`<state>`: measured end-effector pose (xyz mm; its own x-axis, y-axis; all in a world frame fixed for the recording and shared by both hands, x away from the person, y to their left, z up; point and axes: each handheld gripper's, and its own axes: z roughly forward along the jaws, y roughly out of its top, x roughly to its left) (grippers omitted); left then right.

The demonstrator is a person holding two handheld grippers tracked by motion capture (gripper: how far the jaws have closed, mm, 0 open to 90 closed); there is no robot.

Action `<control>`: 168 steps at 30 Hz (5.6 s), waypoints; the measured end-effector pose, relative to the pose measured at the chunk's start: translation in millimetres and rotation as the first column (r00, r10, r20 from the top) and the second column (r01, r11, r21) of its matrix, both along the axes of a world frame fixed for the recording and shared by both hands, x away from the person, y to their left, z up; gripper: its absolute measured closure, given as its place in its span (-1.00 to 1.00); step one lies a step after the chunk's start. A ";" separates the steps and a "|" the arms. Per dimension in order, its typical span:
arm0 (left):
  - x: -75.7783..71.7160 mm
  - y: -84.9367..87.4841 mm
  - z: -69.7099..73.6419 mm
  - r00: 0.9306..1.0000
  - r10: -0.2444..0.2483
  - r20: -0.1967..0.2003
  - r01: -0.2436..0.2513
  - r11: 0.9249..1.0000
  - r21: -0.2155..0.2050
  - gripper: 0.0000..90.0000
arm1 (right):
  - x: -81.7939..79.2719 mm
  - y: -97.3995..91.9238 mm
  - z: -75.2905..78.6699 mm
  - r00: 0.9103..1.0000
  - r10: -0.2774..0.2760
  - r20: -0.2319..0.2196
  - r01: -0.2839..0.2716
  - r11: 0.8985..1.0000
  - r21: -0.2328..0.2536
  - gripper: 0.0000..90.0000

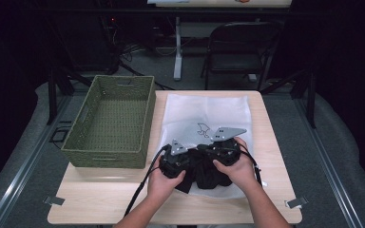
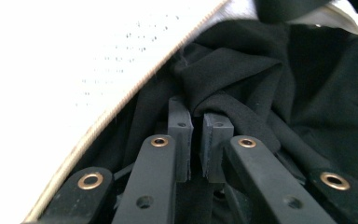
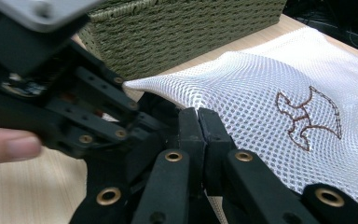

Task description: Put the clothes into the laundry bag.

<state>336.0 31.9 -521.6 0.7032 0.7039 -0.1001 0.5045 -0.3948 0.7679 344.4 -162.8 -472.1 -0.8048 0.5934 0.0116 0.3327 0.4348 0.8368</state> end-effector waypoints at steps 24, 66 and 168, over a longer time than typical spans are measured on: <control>18.0 2.1 -3.8 0.999 0.025 -0.041 -0.026 0.999 -0.040 0.33 | 2.1 0.7 -5.6 1.000 -0.004 -0.008 0.004 1.000 -0.020 0.98; -25.7 -5.6 -26.9 0.991 -0.093 -0.100 0.091 0.996 -0.023 -0.24 | 1.9 -0.6 -5.4 1.000 -0.012 -0.005 0.012 1.000 -0.020 0.98; -21.5 24.0 -17.9 0.996 -0.030 -0.079 0.031 1.000 0.008 0.04 | 2.5 -3.5 -5.2 1.000 -0.007 -0.014 0.006 1.000 -0.012 0.98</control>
<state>314.5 55.9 -539.5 0.7144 0.6835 -0.1498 0.5509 -0.4174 0.7227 346.9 -166.3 -477.2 -0.8008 0.5987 0.0159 0.3472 0.4425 0.8268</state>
